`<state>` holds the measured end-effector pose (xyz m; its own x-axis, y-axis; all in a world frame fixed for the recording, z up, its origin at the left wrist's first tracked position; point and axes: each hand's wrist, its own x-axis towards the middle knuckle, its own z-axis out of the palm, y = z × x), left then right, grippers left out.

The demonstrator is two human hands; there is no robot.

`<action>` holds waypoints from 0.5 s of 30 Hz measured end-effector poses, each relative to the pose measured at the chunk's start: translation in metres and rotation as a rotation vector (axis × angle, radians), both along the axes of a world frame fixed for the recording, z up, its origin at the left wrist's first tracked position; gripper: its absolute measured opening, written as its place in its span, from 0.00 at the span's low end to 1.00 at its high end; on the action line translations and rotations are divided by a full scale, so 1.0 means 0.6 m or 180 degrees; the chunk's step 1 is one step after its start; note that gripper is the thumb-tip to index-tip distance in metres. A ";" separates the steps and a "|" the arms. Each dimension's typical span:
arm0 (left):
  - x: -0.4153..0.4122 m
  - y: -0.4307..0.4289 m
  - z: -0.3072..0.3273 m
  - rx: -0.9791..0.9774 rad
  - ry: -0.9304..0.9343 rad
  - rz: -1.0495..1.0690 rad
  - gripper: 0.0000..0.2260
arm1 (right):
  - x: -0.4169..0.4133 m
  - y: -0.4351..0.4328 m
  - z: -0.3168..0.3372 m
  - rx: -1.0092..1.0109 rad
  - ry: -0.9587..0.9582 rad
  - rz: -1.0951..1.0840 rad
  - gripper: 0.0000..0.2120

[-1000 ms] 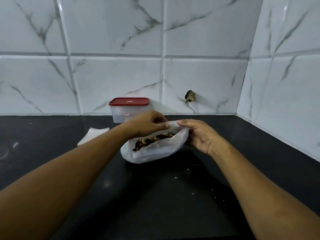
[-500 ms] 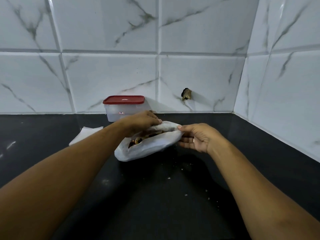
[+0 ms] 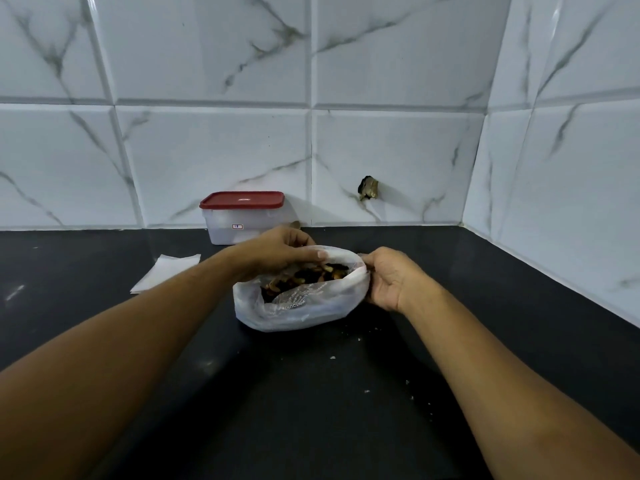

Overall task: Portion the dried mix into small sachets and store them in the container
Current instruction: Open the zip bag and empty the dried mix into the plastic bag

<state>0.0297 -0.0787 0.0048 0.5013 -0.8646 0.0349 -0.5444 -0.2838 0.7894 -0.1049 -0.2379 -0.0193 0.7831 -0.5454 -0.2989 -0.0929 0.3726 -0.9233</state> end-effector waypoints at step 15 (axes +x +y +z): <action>-0.001 0.043 0.025 0.1135 -0.1351 0.0579 0.28 | -0.028 -0.005 -0.004 -0.3243 0.0687 -0.0244 0.11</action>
